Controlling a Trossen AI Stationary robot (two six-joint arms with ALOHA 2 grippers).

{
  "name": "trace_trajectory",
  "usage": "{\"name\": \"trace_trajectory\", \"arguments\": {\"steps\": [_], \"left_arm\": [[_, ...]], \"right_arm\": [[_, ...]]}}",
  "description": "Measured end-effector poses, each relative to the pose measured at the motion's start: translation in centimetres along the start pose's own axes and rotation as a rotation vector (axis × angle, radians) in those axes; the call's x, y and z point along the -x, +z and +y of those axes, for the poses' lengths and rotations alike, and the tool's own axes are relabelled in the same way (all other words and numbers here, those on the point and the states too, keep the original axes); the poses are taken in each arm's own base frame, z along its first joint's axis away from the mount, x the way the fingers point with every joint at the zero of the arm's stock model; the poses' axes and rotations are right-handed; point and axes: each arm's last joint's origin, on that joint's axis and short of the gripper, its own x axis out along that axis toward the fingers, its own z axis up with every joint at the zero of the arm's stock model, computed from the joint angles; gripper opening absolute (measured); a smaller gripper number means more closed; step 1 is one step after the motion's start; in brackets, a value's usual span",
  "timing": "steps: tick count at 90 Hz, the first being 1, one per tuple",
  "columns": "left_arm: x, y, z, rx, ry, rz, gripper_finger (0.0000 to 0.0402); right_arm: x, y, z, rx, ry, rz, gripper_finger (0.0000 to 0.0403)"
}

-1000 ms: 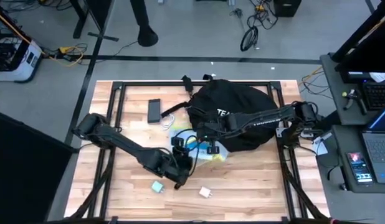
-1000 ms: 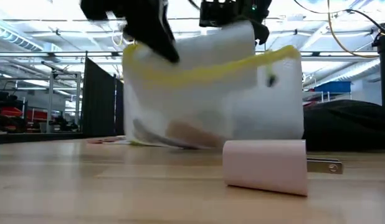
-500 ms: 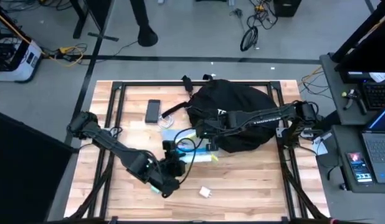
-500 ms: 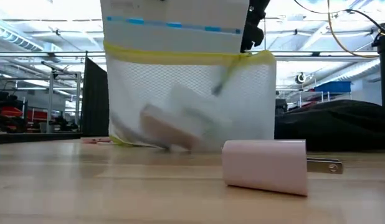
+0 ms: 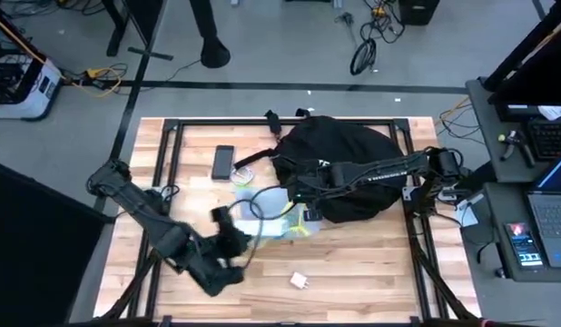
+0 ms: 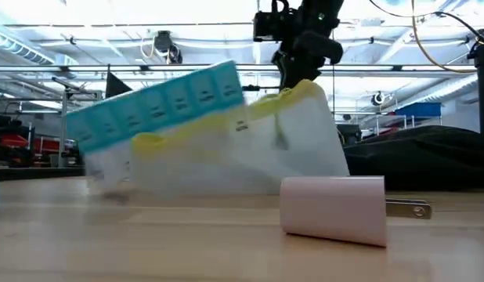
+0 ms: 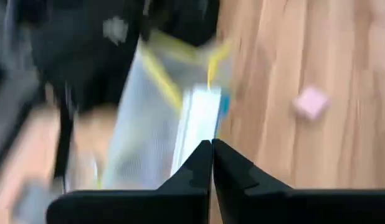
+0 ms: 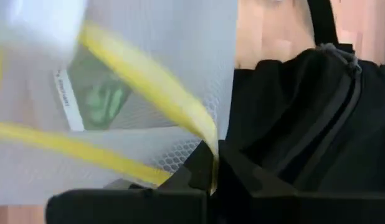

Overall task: Unpack backpack
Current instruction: Remove the medicine organizer from the green zip bag

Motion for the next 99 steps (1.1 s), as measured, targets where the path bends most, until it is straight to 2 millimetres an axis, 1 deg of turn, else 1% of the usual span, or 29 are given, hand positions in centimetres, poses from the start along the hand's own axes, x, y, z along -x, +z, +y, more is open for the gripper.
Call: {"name": "trace_trajectory", "arguments": {"steps": [6,11,17,24,39,47,54,61,71,80,90,99], "left_arm": [[0.2,-1.4,0.0,0.031,0.028,0.116,0.0004],[0.2,-2.2,-0.3,0.048,0.042,0.18,0.0004],[0.2,-2.8,-0.4,0.068,0.059,0.235,0.0003],[0.1,-3.1,-0.5,0.103,0.056,0.261,0.0002],[-2.0,-5.1,-1.0,0.15,0.093,0.304,0.0001],[-3.1,-5.7,-1.3,0.171,0.071,0.321,0.0007],[-4.1,-5.8,-1.7,0.216,0.025,0.314,0.0028],[-4.9,-5.7,-2.1,0.222,-0.019,0.289,0.0058],[-6.0,-5.4,-2.6,0.186,-0.097,0.236,0.0114],[-7.0,-5.4,-2.8,0.138,-0.131,0.203,0.0165],[-8.6,-5.3,-2.8,0.129,-0.117,0.205,0.0209],[-9.9,-5.3,-2.8,0.118,-0.087,0.224,0.0231]], "right_arm": [[0.0,0.0,0.0,0.0,0.001,0.004,0.0],[0.0,0.1,0.0,-0.003,-0.001,-0.007,0.0],[0.0,0.1,0.0,-0.004,-0.001,-0.013,0.0],[0.0,0.2,-0.1,-0.007,-0.002,-0.016,0.0],[0.0,0.3,-0.2,-0.019,-0.006,-0.036,0.0],[0.0,0.4,-0.2,-0.024,-0.007,-0.038,0.0],[0.0,0.4,-0.2,-0.037,-0.006,-0.039,0.0],[0.0,0.4,-0.2,-0.042,-0.006,-0.039,0.0],[0.0,0.4,-0.2,-0.043,-0.006,-0.04,0.0],[0.0,0.5,-0.2,-0.046,-0.007,-0.052,0.0],[0.0,0.6,-0.3,-0.05,-0.009,-0.065,0.0],[0.1,0.7,-0.3,-0.052,-0.009,-0.075,0.0]]}}
